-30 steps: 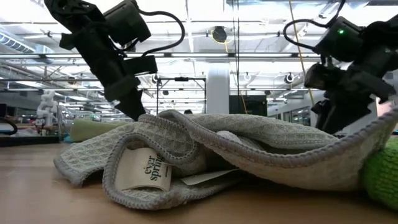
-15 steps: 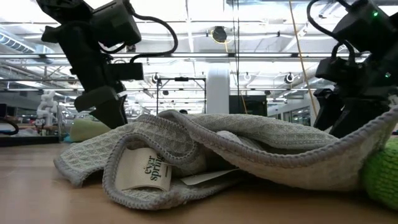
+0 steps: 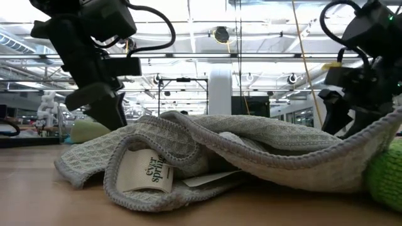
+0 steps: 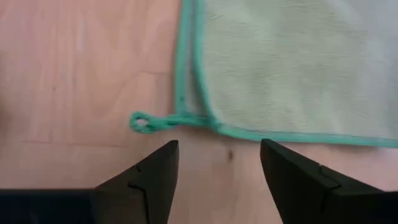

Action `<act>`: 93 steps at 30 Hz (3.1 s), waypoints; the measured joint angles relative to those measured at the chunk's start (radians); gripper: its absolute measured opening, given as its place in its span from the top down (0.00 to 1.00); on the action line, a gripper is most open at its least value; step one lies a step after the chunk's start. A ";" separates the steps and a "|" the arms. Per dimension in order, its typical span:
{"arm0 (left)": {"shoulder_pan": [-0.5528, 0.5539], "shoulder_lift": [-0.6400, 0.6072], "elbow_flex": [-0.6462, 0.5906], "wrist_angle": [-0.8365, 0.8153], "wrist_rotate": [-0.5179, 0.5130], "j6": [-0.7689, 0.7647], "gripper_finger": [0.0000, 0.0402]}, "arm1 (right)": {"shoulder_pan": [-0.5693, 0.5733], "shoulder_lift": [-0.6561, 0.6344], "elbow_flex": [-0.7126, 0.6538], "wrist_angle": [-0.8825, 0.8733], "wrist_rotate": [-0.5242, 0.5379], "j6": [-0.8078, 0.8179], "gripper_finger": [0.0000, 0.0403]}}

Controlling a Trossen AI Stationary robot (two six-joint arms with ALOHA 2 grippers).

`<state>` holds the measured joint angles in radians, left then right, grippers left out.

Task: Fold microfiber towels
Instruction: Fold the light green microfiber cloth

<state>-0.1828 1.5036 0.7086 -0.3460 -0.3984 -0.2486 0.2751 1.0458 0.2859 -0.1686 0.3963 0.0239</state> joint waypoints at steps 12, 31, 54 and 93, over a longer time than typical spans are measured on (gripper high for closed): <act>-0.003 0.000 0.000 0.081 -0.038 0.003 0.67 | 0.011 0.173 -0.027 0.234 0.033 -0.015 0.53; -0.011 0.184 0.014 0.946 -0.030 0.349 0.58 | 0.012 0.156 -0.004 0.314 0.048 -0.025 0.99; -0.002 0.414 0.219 0.983 -0.040 0.348 0.39 | -0.059 0.152 0.068 0.322 0.052 -0.064 0.99; 0.068 0.595 0.640 0.591 -0.057 0.317 0.97 | -0.097 0.084 0.210 0.272 -0.057 -0.246 0.91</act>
<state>-0.1147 2.0991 1.3491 0.2454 -0.4552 0.0684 0.1784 1.1297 0.4957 0.1032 0.3394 -0.2218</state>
